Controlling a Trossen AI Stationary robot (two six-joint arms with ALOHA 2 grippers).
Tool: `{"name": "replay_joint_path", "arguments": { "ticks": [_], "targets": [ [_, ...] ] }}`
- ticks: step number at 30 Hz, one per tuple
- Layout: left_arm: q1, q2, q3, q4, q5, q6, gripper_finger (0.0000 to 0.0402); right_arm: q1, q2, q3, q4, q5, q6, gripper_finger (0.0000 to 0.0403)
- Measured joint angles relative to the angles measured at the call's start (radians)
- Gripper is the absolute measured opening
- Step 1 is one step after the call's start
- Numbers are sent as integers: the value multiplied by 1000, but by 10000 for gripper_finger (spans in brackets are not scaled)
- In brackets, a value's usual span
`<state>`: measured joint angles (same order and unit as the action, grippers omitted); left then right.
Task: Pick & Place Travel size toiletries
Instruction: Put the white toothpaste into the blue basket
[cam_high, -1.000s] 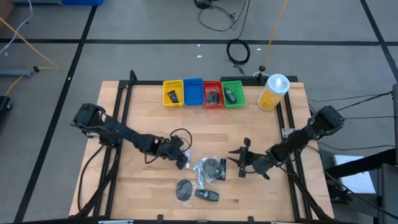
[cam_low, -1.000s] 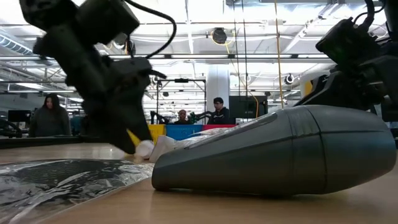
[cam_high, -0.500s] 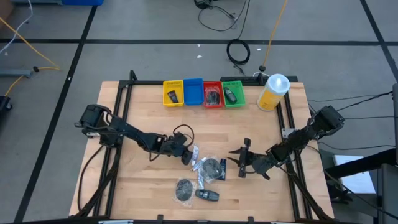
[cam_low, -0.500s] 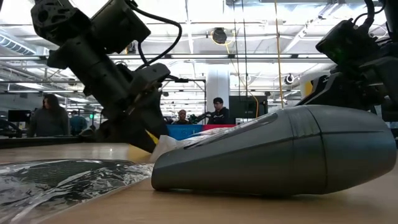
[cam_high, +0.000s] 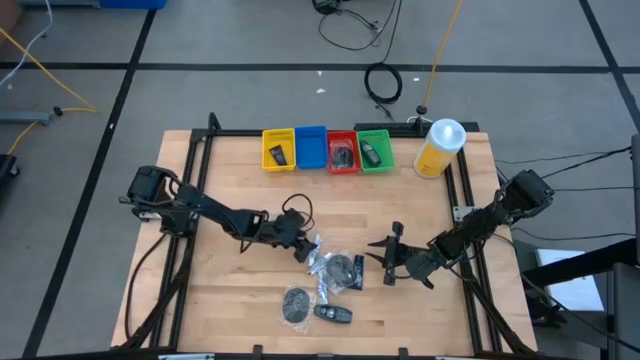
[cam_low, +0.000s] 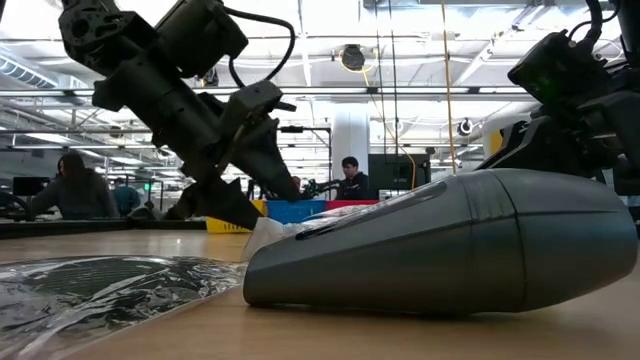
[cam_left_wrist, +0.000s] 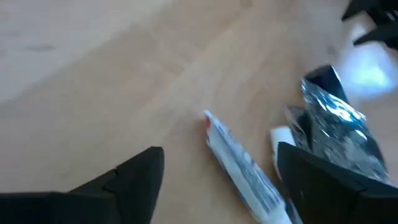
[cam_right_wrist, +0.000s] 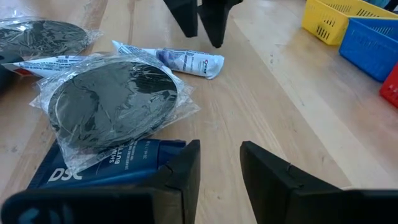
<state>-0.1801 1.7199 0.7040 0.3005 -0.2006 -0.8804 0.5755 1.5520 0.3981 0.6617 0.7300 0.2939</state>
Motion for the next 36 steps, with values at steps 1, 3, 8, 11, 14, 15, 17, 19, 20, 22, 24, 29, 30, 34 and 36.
{"name": "replay_joint_path", "arguments": {
  "ticks": [1,3,8,11,14,15,17,19,20,22,24,29,30,34,36],
  "targets": [
    [-10,2,1,-6,-31,0,320,0,0,0,0,0,0,104],
    [-33,9,7,-35,-79,-3,329,0,0,0,0,0,0,104],
    [-84,9,42,-83,-171,3,333,0,0,0,-3,2,-2,104],
    [-104,9,80,-171,-219,32,333,0,0,0,-2,2,0,104],
    [-108,9,106,-220,-253,34,333,0,0,0,0,2,1,105],
    [-108,9,107,-225,-261,37,333,0,0,0,-1,2,1,105],
    [-107,9,114,-225,-273,46,333,0,0,0,-7,2,1,105],
    [-106,9,121,-215,-292,61,333,0,0,0,-7,2,1,105],
    [-106,9,122,-217,-307,67,333,0,0,0,-7,2,1,105],
    [-111,13,121,-218,-334,71,333,0,0,0,-8,2,-4,105],
    [-112,29,121,-195,-352,77,333,0,0,0,-7,2,-22,105],
    [-114,99,121,-121,-342,101,333,0,0,0,-8,2,-23,105],
    [-116,112,121,-120,-342,100,333,0,0,0,-8,2,-23,105],
    [-116,140,121,-119,-327,95,333,0,0,0,-7,3,-21,105],
    [-117,143,121,-119,-327,107,333,0,0,0,-8,2,-20,105]
  ]
}}
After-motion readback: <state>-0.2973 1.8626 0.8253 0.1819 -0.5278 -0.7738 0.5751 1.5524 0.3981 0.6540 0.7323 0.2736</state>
